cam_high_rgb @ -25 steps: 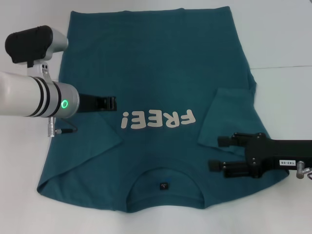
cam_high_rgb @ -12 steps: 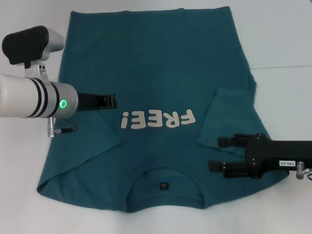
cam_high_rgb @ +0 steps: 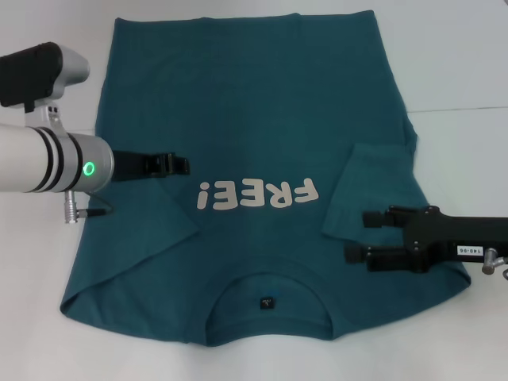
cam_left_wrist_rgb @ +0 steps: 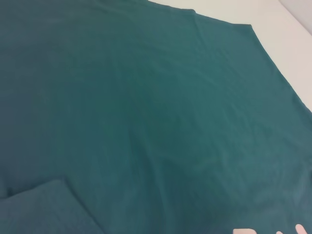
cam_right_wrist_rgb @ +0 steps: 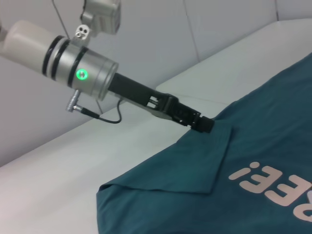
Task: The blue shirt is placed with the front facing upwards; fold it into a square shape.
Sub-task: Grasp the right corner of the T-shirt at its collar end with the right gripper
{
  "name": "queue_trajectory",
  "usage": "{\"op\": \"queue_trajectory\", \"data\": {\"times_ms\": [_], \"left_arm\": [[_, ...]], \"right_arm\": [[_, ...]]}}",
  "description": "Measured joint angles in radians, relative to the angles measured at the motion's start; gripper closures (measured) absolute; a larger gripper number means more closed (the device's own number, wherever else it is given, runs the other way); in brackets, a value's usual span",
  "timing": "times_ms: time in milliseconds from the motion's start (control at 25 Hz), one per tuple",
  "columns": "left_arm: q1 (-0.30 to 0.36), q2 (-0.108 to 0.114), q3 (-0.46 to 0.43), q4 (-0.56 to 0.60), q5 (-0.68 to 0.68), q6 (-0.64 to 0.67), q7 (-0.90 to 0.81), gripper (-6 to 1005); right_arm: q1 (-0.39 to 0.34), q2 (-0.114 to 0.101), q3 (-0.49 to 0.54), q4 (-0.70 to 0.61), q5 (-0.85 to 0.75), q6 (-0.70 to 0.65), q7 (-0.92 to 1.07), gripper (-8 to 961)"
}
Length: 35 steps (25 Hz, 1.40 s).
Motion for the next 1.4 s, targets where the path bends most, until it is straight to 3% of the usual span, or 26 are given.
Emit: {"op": "queue_trajectory", "data": {"times_ms": [480, 720, 920, 1120, 1320, 1400], "left_arm": [[0.024, -0.003, 0.000, -0.004, 0.001, -0.008, 0.023, 376], [0.030, -0.007, 0.004, 0.000, 0.000, -0.009, 0.044, 170], [0.033, -0.009, 0.011, 0.001, 0.000, -0.004, 0.078, 109], [0.034, -0.012, 0.033, 0.008, 0.000, -0.001, 0.111, 109], [0.028, -0.012, 0.054, 0.006, 0.001, 0.005, 0.112, 109], [0.028, -0.011, 0.046, -0.016, -0.001, 0.023, 0.112, 110]], "right_arm": [[0.027, -0.012, 0.000, -0.003, -0.004, 0.030, 0.066, 38], [0.043, -0.016, -0.010, -0.003, -0.007, 0.042, 0.097, 38], [0.049, -0.016, -0.011, -0.003, -0.009, 0.056, 0.109, 39], [0.048, -0.020, -0.010, -0.003, -0.009, 0.075, 0.134, 39], [0.048, -0.035, -0.010, -0.003, -0.024, 0.084, 0.185, 39], [0.056, -0.051, -0.010, -0.011, -0.059, 0.086, 0.237, 39]]}}
